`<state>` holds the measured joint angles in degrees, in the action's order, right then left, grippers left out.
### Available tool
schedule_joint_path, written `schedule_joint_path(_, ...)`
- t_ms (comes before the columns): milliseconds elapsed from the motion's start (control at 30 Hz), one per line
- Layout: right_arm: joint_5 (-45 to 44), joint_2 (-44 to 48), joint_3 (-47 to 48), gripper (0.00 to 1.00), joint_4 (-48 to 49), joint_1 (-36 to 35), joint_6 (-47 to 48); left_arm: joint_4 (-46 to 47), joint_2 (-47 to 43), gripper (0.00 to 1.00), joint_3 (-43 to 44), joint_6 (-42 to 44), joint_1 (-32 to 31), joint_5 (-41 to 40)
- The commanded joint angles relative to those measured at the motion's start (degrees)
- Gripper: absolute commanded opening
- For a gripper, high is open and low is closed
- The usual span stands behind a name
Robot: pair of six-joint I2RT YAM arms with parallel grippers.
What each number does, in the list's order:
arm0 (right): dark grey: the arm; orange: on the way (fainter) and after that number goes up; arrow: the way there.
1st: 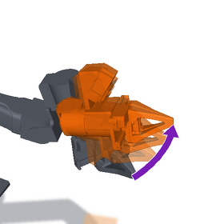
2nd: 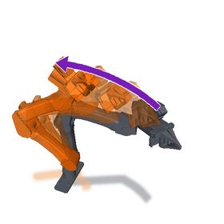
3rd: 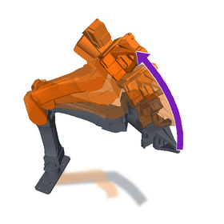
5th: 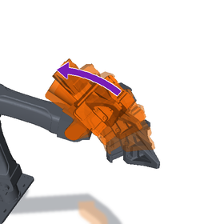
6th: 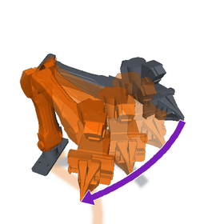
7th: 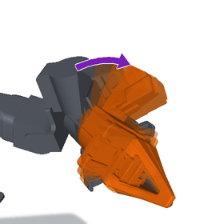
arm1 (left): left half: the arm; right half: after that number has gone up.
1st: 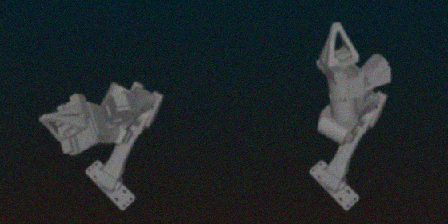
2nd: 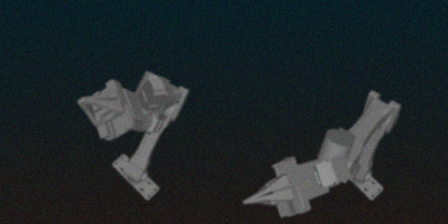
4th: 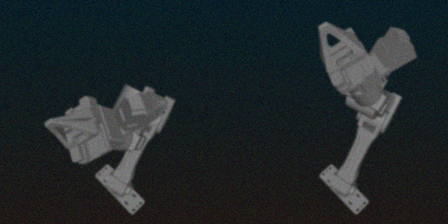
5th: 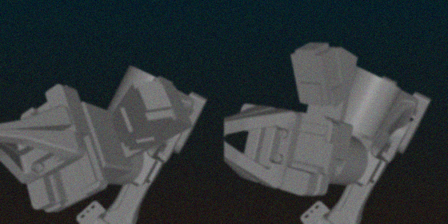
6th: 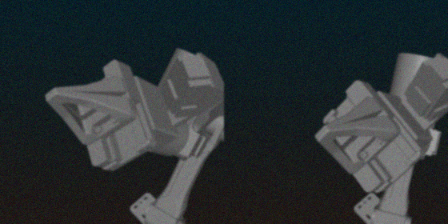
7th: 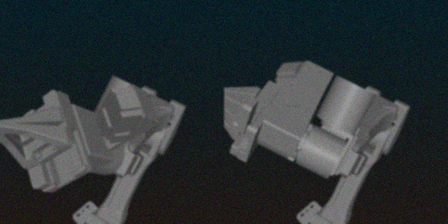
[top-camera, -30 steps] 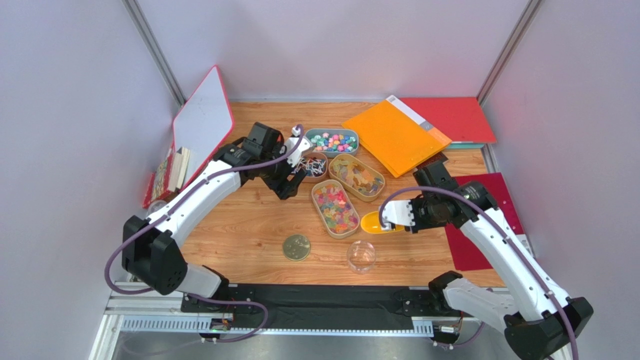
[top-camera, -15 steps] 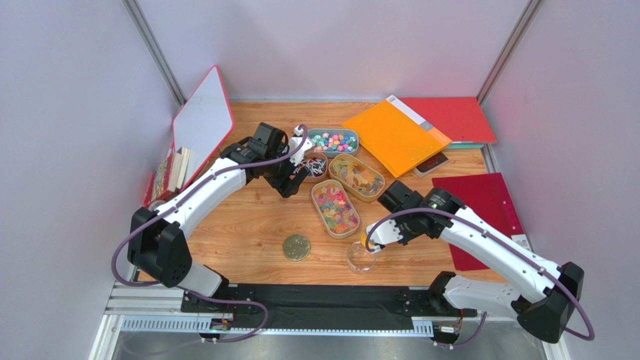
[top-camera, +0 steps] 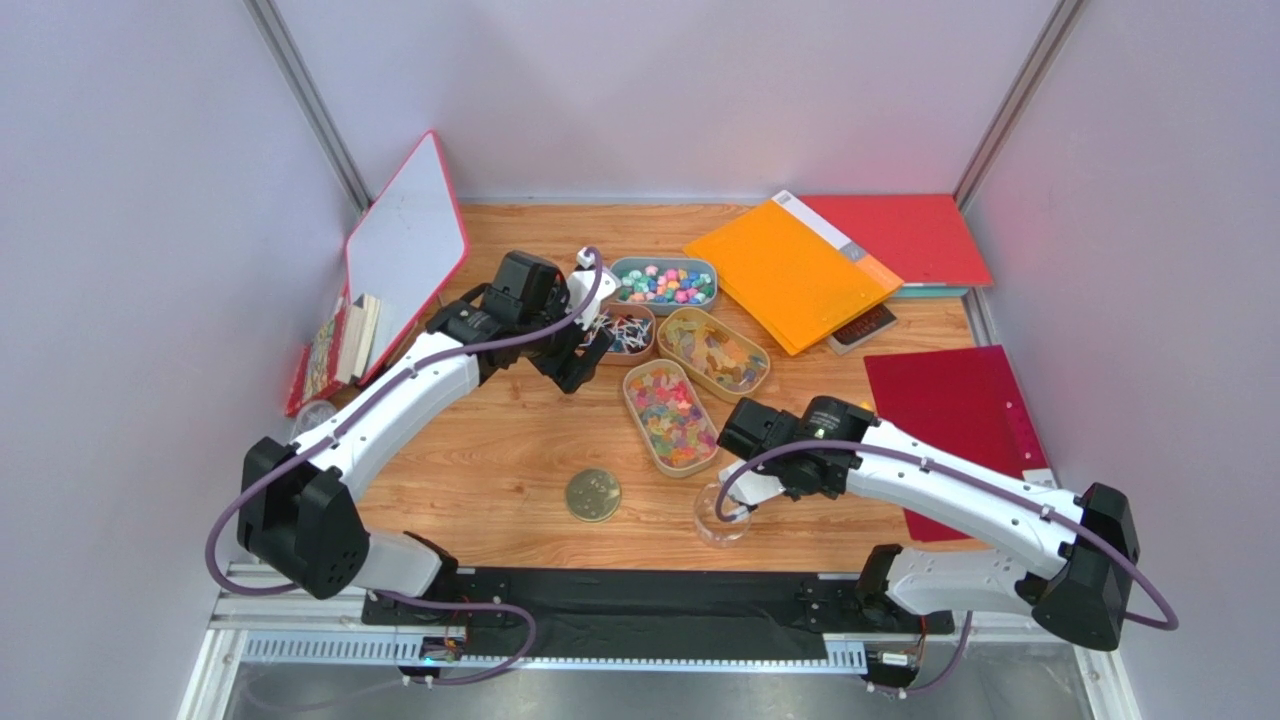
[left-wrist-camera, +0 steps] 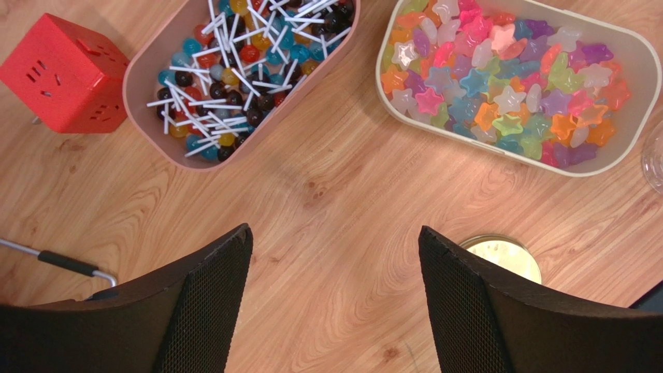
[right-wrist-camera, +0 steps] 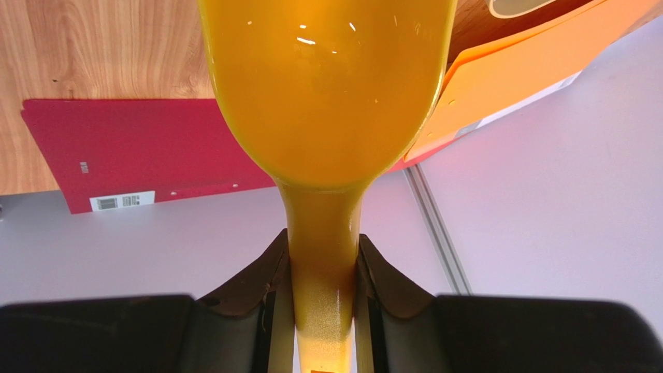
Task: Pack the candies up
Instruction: Place the fake candies in the packing bottle, then adjust the spatula.
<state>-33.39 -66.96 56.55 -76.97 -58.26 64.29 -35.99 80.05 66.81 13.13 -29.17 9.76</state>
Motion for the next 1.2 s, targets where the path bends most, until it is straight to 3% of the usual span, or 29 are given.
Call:
schedule_joint_path(0,-7.48,1.74,-0.83,0.0,-18.74,-1.33,1.89,3.2,-2.62,0.84,-0.01,-0.82,-0.01,-1.23)
schedule_joint_path(200,-7.57,1.39,1.1,0.0,-18.74,-1.59,1.36,3.3,-3.59,0.85,0.96,-0.82,-0.01,0.52)
schedule_joint_path(267,-5.83,1.39,5.37,0.0,-18.74,-1.42,1.01,2.33,-4.02,0.78,1.83,-1.52,-0.01,4.8)
schedule_joint_path(300,-4.42,1.31,7.32,0.0,-18.66,-1.07,0.66,1.28,-4.2,0.66,2.1,-1.61,-0.01,7.35)
schedule_joint_path(333,-2.49,0.09,9.95,0.0,-18.66,-0.72,-0.21,0.57,-4.55,0.01,2.88,-1.44,-0.01,10.6)
schedule_joint_path(467,13.93,-7.47,21.73,0.0,-18.3,6.83,-12.57,-1.54,-4.29,0.0,5.96,-2.75,-0.01,27.89)
schedule_joint_path(533,21.39,-11.33,27.02,0.0,-17.08,10.77,-15.06,-1.37,-2.72,0.0,8.42,-5.2,-0.01,31.27)
schedule_joint_path(600,23.27,-12.84,28.78,0.0,-14.02,11.76,-16.13,-1.02,-1.13,0.0,11.31,-7.93,-0.01,35.23)
schedule_joint_path(867,25.12,-17.68,33.35,0.0,-8.29,13.17,-17.8,-0.66,6.17,0.0,19.5,-11.8,-0.01,36.91)
schedule_joint_path(1167,28.99,-18.91,42.49,0.0,-8.55,14.4,-22.8,0.83,8.54,0.0,17.22,-12.77,-0.27,37.26)
